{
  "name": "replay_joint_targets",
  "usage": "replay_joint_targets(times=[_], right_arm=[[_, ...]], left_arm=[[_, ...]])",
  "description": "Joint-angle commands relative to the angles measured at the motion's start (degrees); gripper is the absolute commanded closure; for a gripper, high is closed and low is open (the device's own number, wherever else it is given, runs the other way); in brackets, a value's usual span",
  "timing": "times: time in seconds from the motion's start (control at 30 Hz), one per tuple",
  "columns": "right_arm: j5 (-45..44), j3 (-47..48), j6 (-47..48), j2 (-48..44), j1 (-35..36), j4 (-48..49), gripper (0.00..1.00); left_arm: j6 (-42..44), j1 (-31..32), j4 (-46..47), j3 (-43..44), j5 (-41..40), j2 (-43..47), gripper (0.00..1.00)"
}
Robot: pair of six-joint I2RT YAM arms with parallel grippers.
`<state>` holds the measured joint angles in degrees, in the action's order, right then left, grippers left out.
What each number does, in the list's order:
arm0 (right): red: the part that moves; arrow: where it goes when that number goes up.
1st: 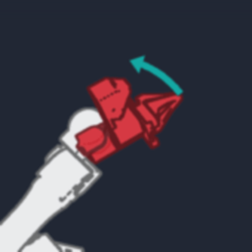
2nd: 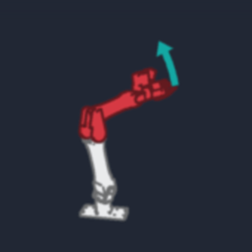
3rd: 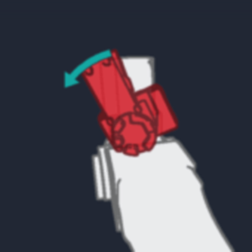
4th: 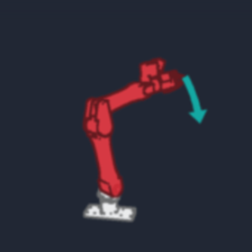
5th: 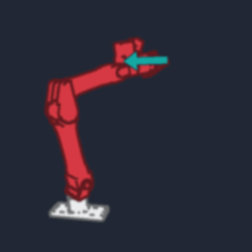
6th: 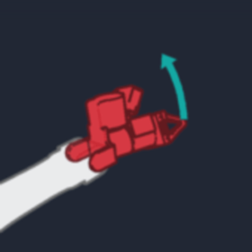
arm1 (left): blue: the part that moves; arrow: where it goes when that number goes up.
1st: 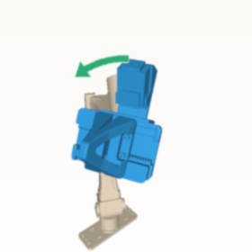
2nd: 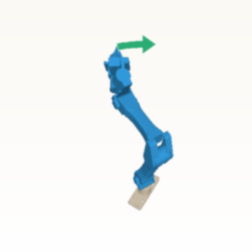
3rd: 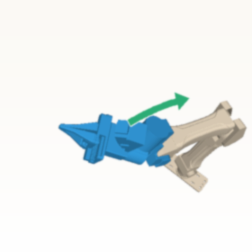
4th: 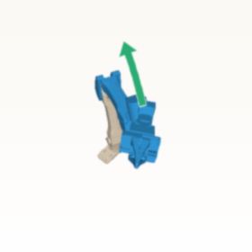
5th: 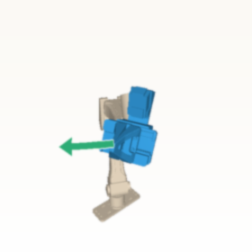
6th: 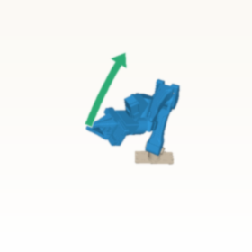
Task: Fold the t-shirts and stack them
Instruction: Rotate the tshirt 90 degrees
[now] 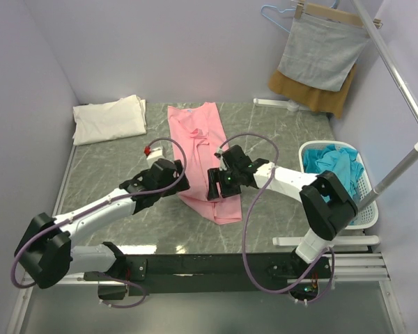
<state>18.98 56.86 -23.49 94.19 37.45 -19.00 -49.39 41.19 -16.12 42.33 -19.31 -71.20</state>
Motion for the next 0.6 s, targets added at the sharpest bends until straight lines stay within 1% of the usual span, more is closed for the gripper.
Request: replay_joint_targets(times=[0.0,0.03,0.07,0.13,0.17,0.2,0.23,0.3,0.33,0.43,0.57], right_arm=[[-1.8,2.3,2.4,2.5,1.1,-0.7,0.32],[-1.8,2.2,2.4,2.9,1.2,-0.2,0.35],[-1.4,2.0,2.3,3.1,1.2,0.2,0.45],[-0.7,2.2,2.4,3.3,1.2,0.7,0.55],[-0.4,2.3,2.4,3.3,1.2,0.9,0.65],[-0.3,2.6,2.3,3.4,1.1,1.0,0.71],[0.1,2.6,2.3,3.1,1.1,1.2,0.81],[1.5,2.6,2.5,2.2,1.2,1.3,0.89],[1.8,2.6,2.5,1.0,1.4,1.0,0.96],[3.3,2.3,2.3,-2.4,1.8,-0.4,0.97],[5.4,0.9,-2.0,-6.9,3.8,-1.3,0.96]], left_arm=[[-0.2,-2.8,2.2,-1.5,1.5,4.2,0.0],[0.0,-3.6,2.2,-1.6,1.6,4.4,0.01],[0.2,-3.9,2.2,-1.8,1.9,4.6,0.01],[0.5,-4.6,2.1,-1.8,2.3,4.5,0.0],[0.7,-4.8,1.9,-1.9,2.4,4.4,0.0],[0.7,-4.9,2.1,-1.9,2.5,4.3,0.01],[0.7,-5.1,2.1,-1.9,3.0,4.2,0.01],[0.7,-5.2,2.6,-2.2,3.5,3.9,0.01],[0.7,-5.3,2.8,-2.2,4.1,3.8,0.0],[1.0,-5.4,3.3,-2.1,4.7,3.0,0.0],[1.4,-5.7,3.4,-1.8,5.1,2.0,0.01]])
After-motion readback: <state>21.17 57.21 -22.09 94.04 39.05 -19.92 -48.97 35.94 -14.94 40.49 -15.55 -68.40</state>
